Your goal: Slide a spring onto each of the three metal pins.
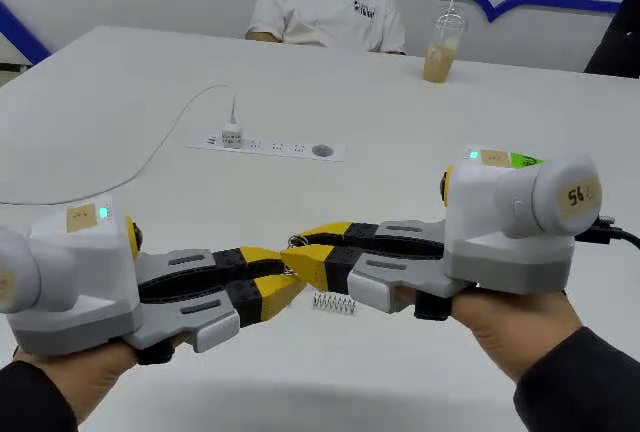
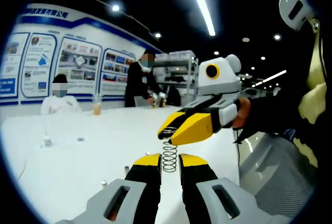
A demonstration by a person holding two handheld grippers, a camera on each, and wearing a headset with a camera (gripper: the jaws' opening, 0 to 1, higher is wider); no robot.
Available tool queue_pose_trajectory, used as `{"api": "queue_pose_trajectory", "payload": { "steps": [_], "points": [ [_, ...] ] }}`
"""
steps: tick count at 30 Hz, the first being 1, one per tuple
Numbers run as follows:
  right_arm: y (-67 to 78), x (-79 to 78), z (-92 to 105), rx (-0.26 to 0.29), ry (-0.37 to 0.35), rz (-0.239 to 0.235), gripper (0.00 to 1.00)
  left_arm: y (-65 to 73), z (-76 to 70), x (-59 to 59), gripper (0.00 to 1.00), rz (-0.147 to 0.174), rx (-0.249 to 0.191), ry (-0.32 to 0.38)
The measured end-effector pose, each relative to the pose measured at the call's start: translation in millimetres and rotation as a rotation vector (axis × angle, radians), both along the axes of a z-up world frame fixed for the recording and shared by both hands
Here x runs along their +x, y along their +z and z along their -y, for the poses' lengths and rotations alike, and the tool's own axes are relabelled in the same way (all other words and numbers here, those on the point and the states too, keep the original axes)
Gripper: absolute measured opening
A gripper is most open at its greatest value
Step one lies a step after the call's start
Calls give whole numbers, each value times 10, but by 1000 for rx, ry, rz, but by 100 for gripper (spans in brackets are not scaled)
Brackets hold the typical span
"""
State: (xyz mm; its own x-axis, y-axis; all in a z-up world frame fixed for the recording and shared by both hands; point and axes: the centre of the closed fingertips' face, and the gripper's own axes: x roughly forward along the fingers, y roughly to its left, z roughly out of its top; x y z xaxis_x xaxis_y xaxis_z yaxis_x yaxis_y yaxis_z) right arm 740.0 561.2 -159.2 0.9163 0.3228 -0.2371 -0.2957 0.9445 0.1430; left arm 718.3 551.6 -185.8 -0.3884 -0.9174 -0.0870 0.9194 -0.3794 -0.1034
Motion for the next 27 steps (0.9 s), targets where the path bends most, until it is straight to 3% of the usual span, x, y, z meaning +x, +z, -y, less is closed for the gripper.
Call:
{"api": "queue_pose_trajectory", "payload": {
  "steps": [4,11,27],
  "points": [
    [17,2,38,-9,-8,8,11,-40,-7,-27,24,19,8,-7],
    [38,-37,232,-16,-49,15,11,-69,-29,52,34,14,21,18],
    [163,-118,937,-59,-218,58,11,-124,-110,273,54,36,50,97]
  ]
}}
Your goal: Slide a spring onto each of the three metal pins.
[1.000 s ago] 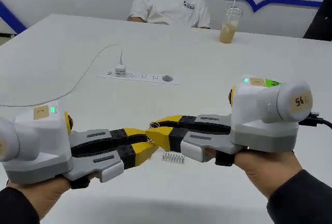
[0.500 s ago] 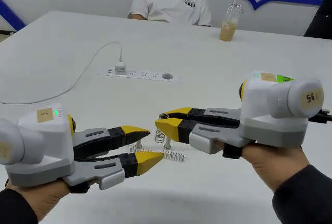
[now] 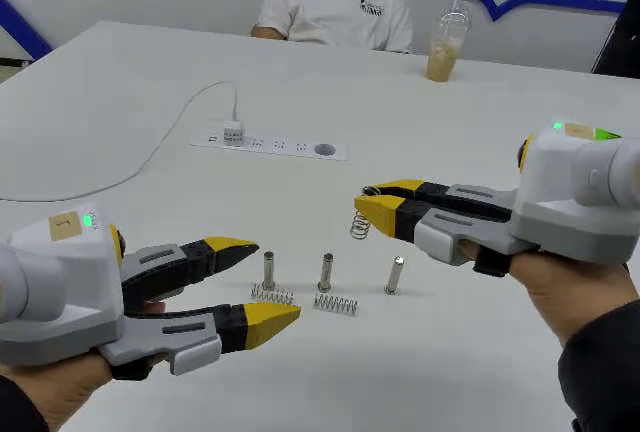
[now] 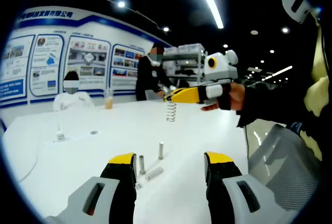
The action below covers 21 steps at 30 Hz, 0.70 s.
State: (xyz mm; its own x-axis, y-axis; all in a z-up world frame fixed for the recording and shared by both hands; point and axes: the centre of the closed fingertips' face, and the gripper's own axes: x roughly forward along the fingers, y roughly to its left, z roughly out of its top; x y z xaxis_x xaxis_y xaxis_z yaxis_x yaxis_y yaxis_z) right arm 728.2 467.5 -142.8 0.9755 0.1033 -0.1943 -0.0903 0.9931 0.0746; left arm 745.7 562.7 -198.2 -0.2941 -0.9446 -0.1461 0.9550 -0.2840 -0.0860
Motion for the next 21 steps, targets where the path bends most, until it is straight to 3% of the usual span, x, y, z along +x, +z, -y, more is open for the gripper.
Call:
{"api": "queue_pose_trajectory", "payload": {
  "steps": [4,9,14,17,21],
  "points": [
    [-41,15,161,-14,-40,1,11,-17,-33,55,59,-4,8,20],
    [-202,38,396,-10,-100,-11,11,-34,-78,108,61,-6,11,39],
    [-428,2,611,0,-167,-29,11,-58,-112,145,62,-7,17,51],
    [-625,-9,706,-23,-190,-65,11,-73,-126,169,63,-10,19,59],
    [-774,2,712,-56,-188,-96,11,-96,-136,175,63,-13,26,62]
  ]
}}
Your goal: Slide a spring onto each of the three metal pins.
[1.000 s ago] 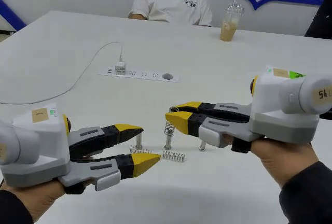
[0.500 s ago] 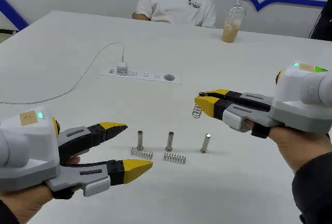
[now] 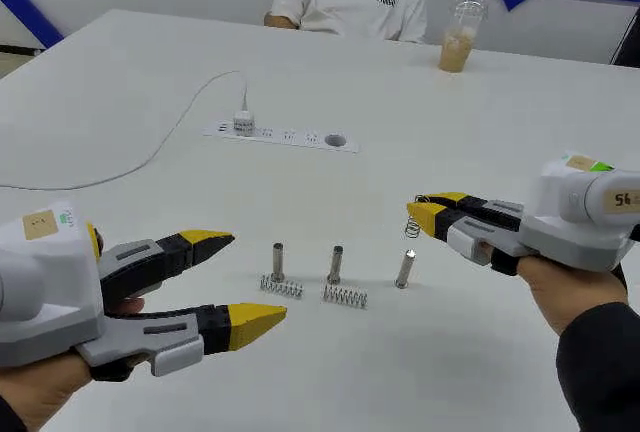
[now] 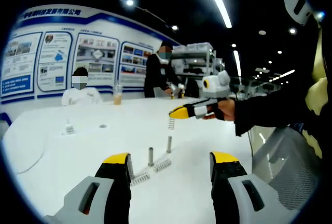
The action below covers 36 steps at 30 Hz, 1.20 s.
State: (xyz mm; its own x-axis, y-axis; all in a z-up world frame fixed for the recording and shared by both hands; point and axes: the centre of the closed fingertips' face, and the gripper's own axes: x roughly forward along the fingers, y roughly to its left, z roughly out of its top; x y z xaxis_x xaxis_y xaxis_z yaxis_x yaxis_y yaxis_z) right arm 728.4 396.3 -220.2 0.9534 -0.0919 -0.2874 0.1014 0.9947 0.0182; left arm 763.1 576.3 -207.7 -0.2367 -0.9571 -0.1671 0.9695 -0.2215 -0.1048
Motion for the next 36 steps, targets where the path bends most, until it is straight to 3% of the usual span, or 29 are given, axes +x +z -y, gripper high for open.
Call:
{"api": "queue_pose_trajectory", "payload": {
  "steps": [8,23,36],
  "points": [
    [-136,-20,72,-11,-15,-10,11,-24,-10,12,63,-4,8,7],
    [-349,-51,79,19,-15,-25,11,-55,-28,0,62,-8,19,8],
    [-586,-37,119,0,-8,-49,11,-80,-1,-4,62,-11,24,4]
  ]
}}
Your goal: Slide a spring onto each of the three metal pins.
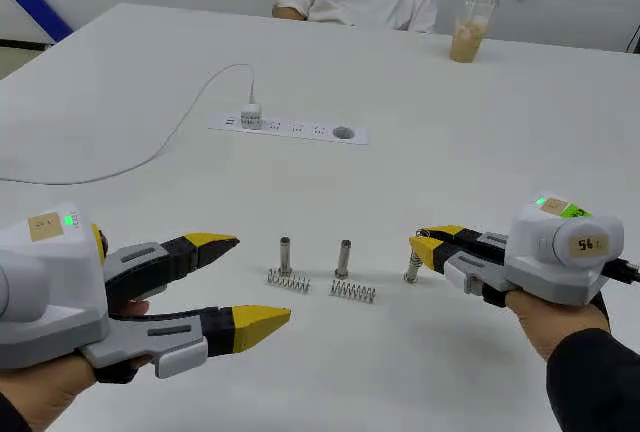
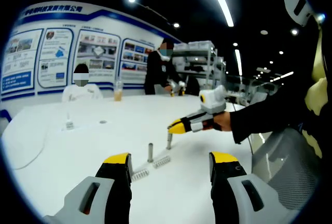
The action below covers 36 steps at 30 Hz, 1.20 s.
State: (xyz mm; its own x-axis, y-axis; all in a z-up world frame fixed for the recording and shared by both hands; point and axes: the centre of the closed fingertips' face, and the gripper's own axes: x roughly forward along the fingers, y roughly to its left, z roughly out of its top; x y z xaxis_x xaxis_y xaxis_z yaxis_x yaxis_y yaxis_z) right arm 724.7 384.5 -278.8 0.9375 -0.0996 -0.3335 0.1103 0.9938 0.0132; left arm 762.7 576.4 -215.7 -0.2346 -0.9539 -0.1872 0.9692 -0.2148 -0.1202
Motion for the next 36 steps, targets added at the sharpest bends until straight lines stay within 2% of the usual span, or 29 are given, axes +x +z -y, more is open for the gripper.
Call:
{"api": "queue_pose_trajectory", "payload": {
  "steps": [4,13,21,26,29,30,36],
  "points": [
    [-50,-4,7,2,-4,-4,11,-16,5,4,62,-4,2,1],
    [-189,-15,17,4,-12,-50,12,-16,1,3,62,-2,3,3],
    [-256,-28,10,2,-12,-76,12,-22,-1,4,62,-2,6,2],
    [-252,-27,22,7,-18,-74,12,-26,13,-11,62,-4,7,-2],
    [-273,-38,18,5,-18,-88,12,-22,16,-12,62,-6,4,-2],
    [-298,-50,22,2,-21,-100,13,-24,14,-11,62,-5,4,-2],
    [-292,-66,11,2,-22,-102,17,-32,1,-4,62,-4,6,-3]
  ]
}}
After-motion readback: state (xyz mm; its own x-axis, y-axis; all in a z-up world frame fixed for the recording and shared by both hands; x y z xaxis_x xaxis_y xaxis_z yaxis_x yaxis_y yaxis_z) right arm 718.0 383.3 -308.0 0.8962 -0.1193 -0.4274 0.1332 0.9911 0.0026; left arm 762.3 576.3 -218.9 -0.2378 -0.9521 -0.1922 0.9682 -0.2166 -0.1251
